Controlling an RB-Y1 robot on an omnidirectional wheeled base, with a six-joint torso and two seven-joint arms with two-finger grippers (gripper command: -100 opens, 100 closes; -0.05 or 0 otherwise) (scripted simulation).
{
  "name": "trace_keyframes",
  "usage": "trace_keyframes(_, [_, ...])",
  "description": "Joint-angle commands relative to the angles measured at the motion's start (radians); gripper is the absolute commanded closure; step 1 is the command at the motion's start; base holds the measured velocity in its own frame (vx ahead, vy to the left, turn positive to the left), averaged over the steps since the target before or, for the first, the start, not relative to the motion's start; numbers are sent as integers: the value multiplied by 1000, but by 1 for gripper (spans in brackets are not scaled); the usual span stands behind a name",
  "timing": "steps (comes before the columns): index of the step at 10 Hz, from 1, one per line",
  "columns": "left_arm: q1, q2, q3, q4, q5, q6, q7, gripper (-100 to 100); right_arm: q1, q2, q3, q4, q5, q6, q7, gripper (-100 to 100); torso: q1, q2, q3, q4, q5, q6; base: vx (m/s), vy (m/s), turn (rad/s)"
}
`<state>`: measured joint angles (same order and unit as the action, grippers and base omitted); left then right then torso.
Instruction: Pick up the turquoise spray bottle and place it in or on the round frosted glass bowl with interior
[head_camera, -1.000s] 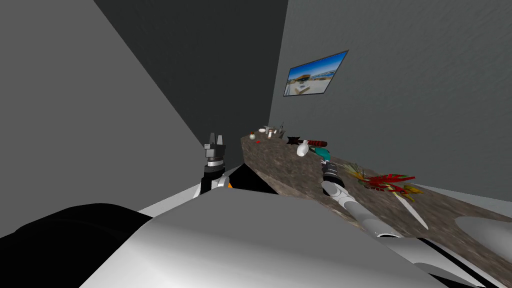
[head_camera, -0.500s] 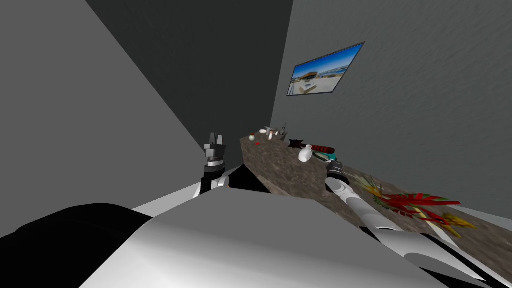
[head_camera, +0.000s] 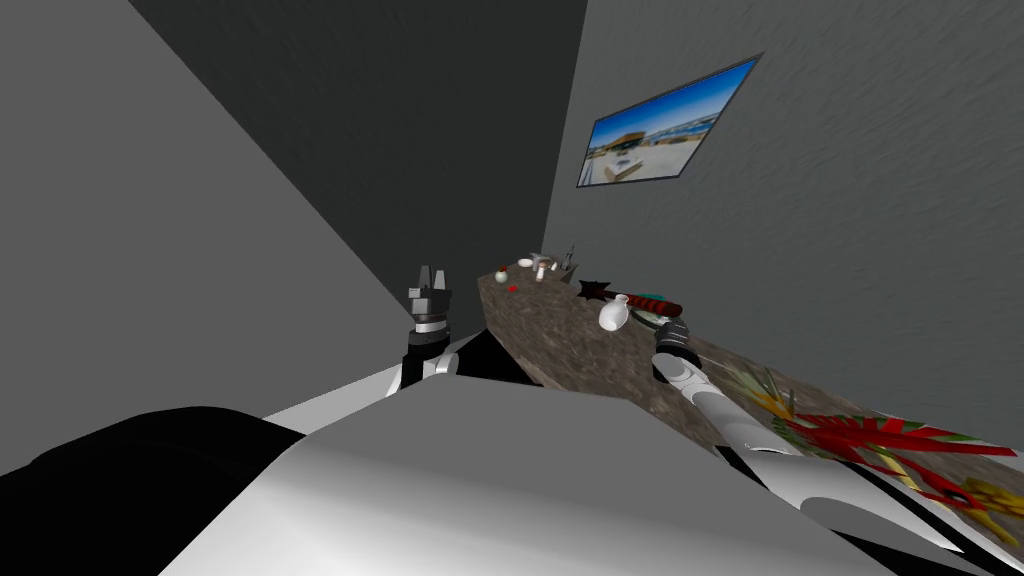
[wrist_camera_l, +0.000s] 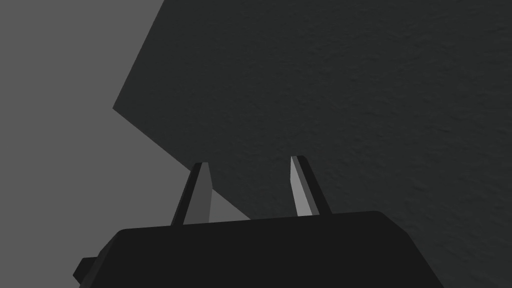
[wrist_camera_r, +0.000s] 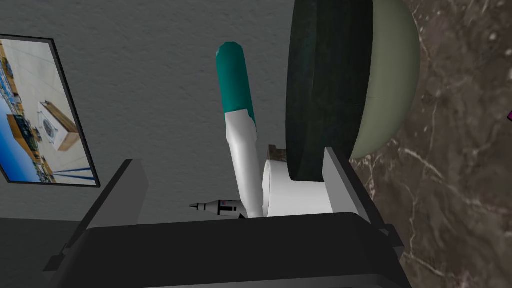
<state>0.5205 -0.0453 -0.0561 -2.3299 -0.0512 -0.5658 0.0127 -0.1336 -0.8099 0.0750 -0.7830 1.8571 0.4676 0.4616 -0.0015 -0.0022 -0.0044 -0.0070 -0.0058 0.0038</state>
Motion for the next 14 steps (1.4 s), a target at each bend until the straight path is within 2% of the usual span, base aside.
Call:
trace_keyframes(1, [0,0,0,0,0,0,0,0,0,0,0,0,0,0,0,-100,0,0,0,0,0,0,0,0,0])
trace_keyframes(3, [0,0,0,0,0,0,0,0,0,0,0,0,0,0,0,-100,0,1,1,0,0,0,0,0,0])
trace_keyframes(4, [0,0,0,0,0,0,0,0,0,0,0,0,0,0,0,0,0,1,1,0,0,0,0,0,0])
trace_keyframes(5, [0,0,0,0,0,0,0,0,7,-24,8,3,3,-4,-31,-100,0,1,1,0,0,0,12,29,7])
trace_keyframes(11, [0,0,0,0,0,0,0,0,46,-170,56,20,19,-27,-207,-100,5,-1,-1,0,1,0,33,73,6])
trace_keyframes(12, [0,0,0,0,0,0,0,0,46,-170,56,20,19,-27,-214,-100,6,-1,0,0,1,0,19,55,-1])
trace_keyframes(13, [0,0,0,0,0,0,0,0,52,-194,64,23,22,-30,-245,-100,4,0,0,0,1,0,15,46,9])
trace_keyframes(14, [0,0,0,0,0,0,0,0,52,-194,64,23,22,-30,-245,-100,4,0,0,0,1,0,12,31,-4])
